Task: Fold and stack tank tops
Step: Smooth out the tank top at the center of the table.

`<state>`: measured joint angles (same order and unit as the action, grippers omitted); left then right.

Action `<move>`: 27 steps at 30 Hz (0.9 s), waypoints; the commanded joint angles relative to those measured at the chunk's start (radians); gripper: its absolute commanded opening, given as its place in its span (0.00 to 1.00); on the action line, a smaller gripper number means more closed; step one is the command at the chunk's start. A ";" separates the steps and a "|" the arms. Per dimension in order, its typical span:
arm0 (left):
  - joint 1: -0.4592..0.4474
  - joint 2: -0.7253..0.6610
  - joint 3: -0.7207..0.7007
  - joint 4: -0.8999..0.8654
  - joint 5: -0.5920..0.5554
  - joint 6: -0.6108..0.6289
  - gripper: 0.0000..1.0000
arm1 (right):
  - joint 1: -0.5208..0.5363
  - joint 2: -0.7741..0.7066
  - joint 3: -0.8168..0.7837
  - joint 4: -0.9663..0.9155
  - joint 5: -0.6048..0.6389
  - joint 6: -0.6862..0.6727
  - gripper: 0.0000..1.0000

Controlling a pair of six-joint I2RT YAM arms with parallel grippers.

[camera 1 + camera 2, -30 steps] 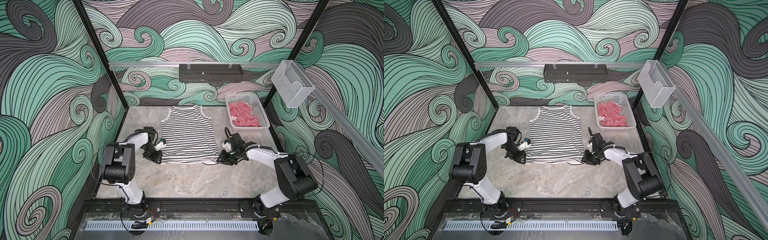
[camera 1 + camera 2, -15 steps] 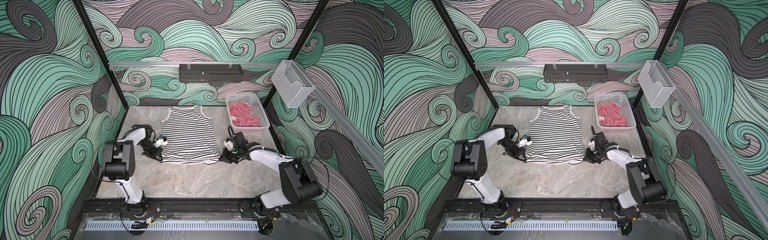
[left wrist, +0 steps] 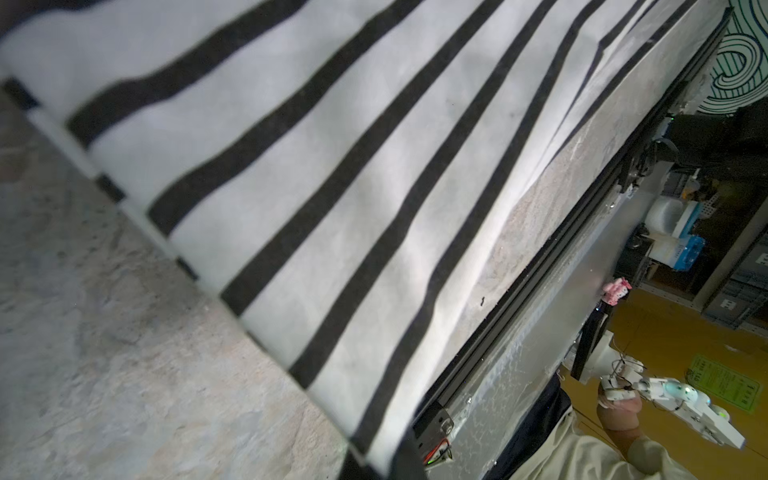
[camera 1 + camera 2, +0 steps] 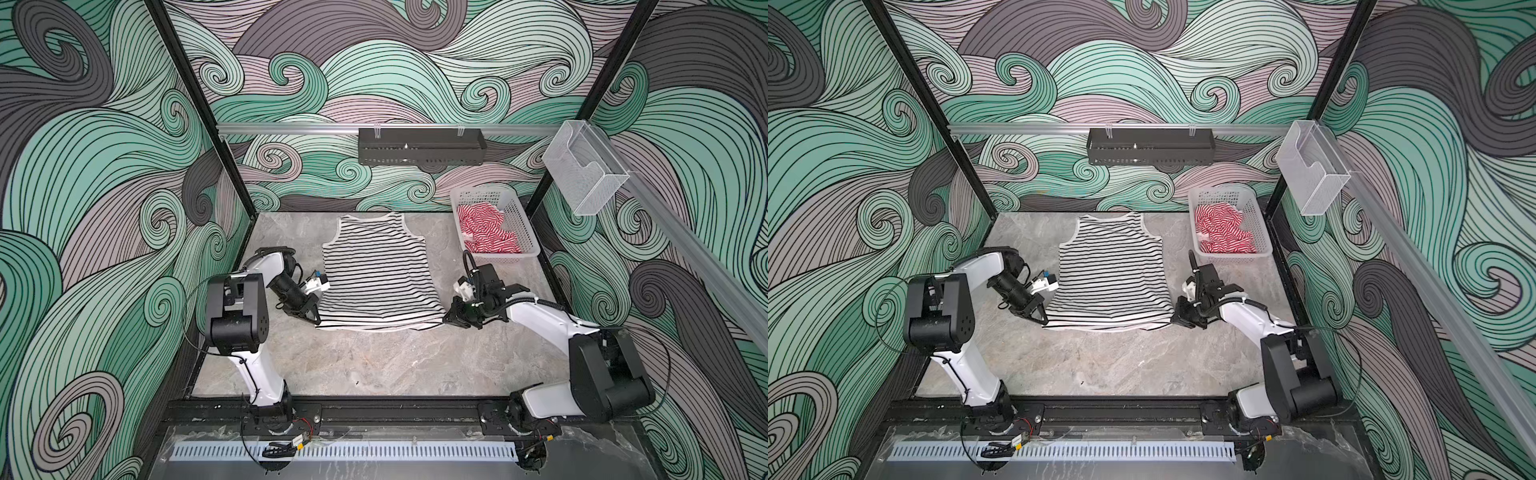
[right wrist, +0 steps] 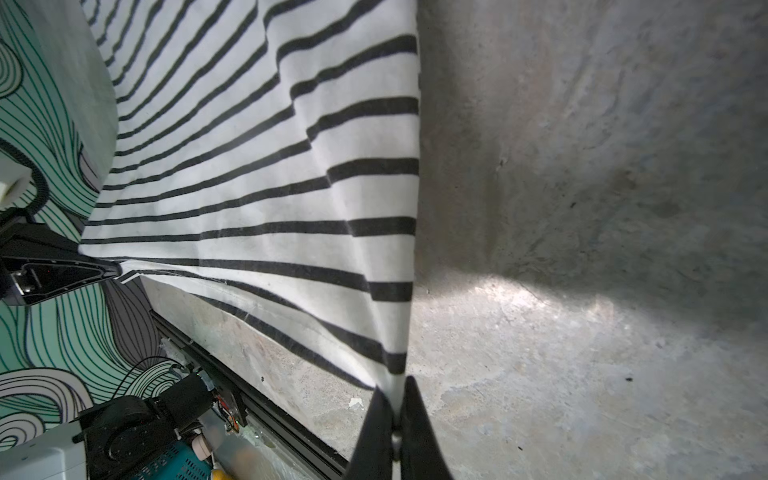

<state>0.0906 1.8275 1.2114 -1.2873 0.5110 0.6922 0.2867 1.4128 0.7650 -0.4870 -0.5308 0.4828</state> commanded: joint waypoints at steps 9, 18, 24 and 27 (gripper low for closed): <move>0.052 0.047 0.021 -0.148 0.043 0.132 0.00 | -0.079 -0.016 -0.055 0.033 -0.199 0.044 0.08; 0.050 0.074 -0.059 -0.077 -0.069 0.116 0.00 | -0.058 0.021 -0.065 -0.045 -0.075 -0.030 0.10; 0.031 0.031 -0.123 -0.123 -0.122 0.171 0.32 | 0.008 0.035 -0.036 -0.105 0.008 -0.059 0.38; 0.033 -0.016 -0.130 -0.110 -0.192 0.167 0.35 | 0.044 0.012 0.010 -0.162 0.107 -0.061 0.45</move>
<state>0.1322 1.8732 1.0790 -1.3705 0.3973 0.8284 0.3035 1.4422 0.7269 -0.5758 -0.5365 0.4446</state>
